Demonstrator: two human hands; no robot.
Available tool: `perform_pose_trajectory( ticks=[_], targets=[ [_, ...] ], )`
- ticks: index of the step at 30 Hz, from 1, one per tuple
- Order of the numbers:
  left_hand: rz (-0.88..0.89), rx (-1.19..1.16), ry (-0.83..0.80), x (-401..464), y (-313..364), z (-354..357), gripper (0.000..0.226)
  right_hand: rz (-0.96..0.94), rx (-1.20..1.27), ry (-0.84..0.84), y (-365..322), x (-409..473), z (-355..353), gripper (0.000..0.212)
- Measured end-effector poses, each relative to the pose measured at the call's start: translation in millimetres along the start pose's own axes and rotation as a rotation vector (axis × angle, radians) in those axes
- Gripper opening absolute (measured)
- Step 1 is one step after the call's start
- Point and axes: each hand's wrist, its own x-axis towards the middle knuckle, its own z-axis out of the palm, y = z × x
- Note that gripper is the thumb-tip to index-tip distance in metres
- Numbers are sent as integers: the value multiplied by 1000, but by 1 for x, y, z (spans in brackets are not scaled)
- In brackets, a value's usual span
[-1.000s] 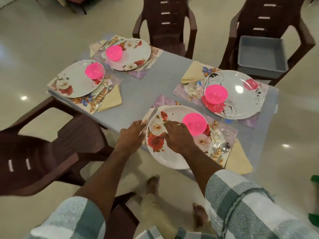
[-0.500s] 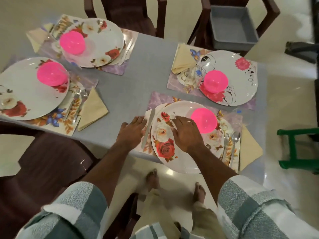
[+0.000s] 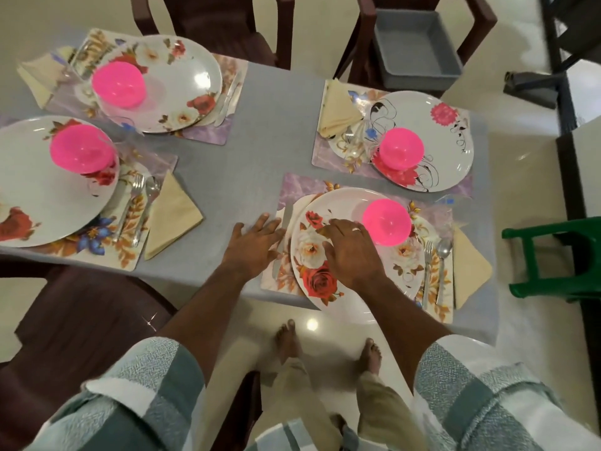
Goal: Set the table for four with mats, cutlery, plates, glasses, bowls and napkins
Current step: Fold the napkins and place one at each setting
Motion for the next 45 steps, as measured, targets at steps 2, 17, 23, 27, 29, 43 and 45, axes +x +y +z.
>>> perform_pose_trajectory(
  ticks=[2, 17, 23, 27, 29, 43, 45],
  targets=[
    [4, -7, -8, 4, -3, -1, 57, 1, 7, 20, 4, -2, -3, 39],
    [106, -231, 296, 40, 55, -45, 49, 301, 15, 204, 75, -35, -18, 27],
    [181, -207, 199, 57, 99, -46, 52, 380, 125, 189, 104, -34, -19, 34],
    [197, -201, 188, 55, 108, -42, 52, 378, 166, 209, 108, -26, -21, 26],
    [197, -208, 192, 56, 111, -43, 52, 370, 170, 219, 106, -22, -20, 25],
    [142, -358, 462, 45, 157, -51, 33, 314, 201, 293, 136, -54, -22, 18],
    [121, -359, 480, 43, 172, -55, 27, 362, 240, 295, 154, -74, -22, 14]
  ],
)
